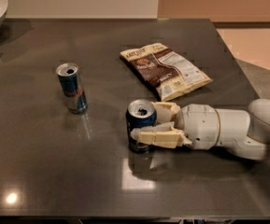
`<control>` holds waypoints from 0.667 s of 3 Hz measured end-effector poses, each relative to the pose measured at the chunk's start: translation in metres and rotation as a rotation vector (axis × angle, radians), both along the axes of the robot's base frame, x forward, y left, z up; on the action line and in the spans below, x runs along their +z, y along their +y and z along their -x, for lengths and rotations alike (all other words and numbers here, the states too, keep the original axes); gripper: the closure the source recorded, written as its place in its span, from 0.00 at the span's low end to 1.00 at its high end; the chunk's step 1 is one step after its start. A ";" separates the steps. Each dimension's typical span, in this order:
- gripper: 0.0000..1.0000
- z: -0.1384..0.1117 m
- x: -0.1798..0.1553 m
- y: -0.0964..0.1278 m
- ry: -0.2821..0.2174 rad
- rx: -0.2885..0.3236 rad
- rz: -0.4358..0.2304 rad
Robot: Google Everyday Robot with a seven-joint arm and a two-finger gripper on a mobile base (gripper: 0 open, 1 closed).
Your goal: Place pepsi can upright
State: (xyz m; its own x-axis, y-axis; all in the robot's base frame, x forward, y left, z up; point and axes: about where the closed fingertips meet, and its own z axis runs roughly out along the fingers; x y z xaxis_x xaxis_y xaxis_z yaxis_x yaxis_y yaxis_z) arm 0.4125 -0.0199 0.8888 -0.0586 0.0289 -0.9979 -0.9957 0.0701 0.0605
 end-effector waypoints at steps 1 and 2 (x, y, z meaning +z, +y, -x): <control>0.00 0.001 0.001 0.002 -0.002 0.004 0.001; 0.00 0.001 0.001 0.002 -0.002 0.004 0.001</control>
Offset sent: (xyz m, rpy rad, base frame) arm -0.0006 0.0016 0.0008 -0.0007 -0.0015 0.0032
